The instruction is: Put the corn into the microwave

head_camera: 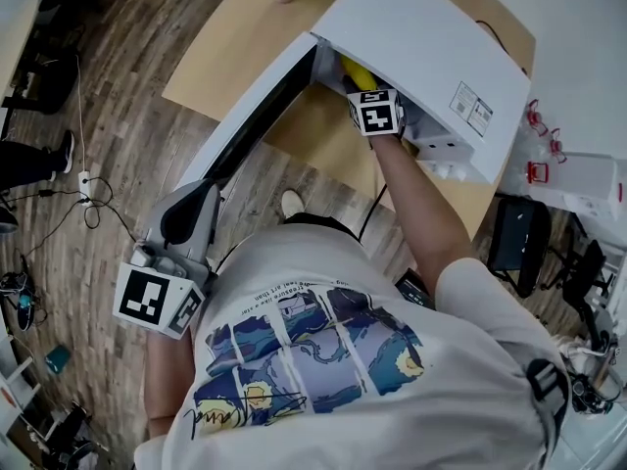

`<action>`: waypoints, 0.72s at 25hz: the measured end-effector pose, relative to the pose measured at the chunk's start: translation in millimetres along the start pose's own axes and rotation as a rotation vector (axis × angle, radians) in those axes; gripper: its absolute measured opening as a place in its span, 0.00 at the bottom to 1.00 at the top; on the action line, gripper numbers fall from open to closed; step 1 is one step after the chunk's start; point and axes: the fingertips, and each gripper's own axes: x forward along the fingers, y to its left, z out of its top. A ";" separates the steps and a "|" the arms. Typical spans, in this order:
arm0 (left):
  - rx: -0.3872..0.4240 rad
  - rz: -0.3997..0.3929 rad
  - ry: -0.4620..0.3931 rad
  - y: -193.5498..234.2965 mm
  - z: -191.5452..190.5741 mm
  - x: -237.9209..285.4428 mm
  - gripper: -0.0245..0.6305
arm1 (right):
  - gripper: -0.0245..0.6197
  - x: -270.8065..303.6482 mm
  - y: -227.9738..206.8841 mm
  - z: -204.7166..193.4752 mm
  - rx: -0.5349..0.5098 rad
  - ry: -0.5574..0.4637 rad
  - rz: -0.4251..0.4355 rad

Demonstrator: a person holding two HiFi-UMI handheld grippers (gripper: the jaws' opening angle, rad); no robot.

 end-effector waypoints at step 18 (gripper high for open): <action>-0.019 0.022 0.001 6.8 -10.1 -17.3 0.05 | 0.42 6.3 -2.7 1.5 0.020 0.025 -0.008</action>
